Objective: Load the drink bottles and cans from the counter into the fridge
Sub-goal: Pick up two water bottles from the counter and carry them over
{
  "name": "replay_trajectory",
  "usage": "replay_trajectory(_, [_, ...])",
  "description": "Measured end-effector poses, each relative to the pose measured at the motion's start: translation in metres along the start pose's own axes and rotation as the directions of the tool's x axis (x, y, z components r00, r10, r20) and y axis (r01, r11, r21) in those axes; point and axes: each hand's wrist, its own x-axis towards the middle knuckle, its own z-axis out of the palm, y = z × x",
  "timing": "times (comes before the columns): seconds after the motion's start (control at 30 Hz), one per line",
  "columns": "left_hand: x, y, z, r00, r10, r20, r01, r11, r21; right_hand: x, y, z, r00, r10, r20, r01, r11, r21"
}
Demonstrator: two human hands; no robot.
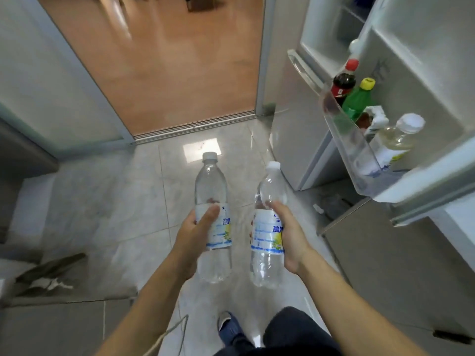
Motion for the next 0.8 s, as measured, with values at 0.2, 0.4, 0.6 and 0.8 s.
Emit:
replay_trajectory(0.2, [0.067,0.025,-0.018,0.999,0.022,0.041,-0.022,1.0,-0.002,0.056,-0.032,0.033,0.998,0.002,0.056,-0.003,1.0,0.026])
replay_trajectory(0.4, [0.156,0.064,-0.02,0.999,0.026,0.048,-0.027,0.999,0.018,0.14,-0.074,0.047,0.999,-0.019,0.05,0.014,0.994,0.108])
replay_trajectory(0.6, [0.251,0.123,-0.013,0.999,0.024,0.037,-0.027,0.998,0.065,0.225,-0.142,0.064,0.999,-0.021,0.037,0.015,0.987,0.157])
replay_trajectory(0.8, [0.334,0.175,0.002,0.997,0.023,0.077,-0.03,0.995,0.09,0.292,-0.213,0.072,0.997,-0.075,-0.027,0.077,0.992,0.096])
